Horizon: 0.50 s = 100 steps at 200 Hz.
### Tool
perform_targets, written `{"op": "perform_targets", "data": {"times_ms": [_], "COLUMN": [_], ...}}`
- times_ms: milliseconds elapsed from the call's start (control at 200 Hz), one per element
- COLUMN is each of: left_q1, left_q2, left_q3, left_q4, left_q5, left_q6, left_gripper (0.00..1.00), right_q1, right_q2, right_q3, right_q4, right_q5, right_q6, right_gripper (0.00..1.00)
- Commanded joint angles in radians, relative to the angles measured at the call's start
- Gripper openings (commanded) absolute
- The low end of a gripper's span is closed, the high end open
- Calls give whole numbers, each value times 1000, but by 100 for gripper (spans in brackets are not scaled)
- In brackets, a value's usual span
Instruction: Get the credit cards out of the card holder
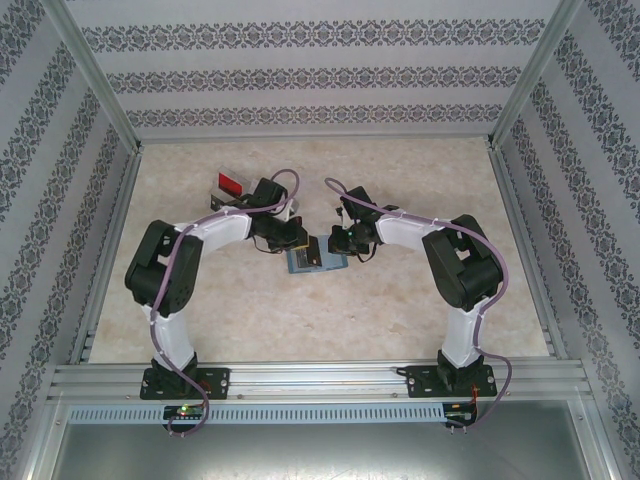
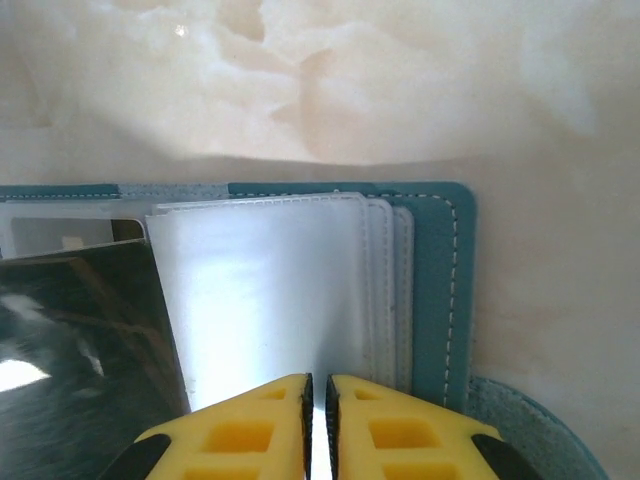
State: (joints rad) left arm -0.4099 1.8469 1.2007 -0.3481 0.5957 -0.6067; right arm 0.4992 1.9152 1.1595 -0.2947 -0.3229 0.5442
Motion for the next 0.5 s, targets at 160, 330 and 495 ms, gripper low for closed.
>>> {"op": "perform_targets", "data": {"times_ms": [160,330,495], "left_q1": [19,36,84], "left_q2": [-232,-347,-417], "left_q3": [16,36,24], "left_q4": [-288,-390,-433], "left_q5": [-251,-471,-674], "left_q6": [102,91,6], "left_gripper": [0,0,0], "right_q1": [-8,-10,-23], "right_q2": [-132,-228,-286], "right_q3": [-11,-4,-37], "right_q4": [-17,-17,-21], "right_q5": [-23,-9,49], "right_q6": [2,-11,-45], "right_gripper": [35,58,71]}}
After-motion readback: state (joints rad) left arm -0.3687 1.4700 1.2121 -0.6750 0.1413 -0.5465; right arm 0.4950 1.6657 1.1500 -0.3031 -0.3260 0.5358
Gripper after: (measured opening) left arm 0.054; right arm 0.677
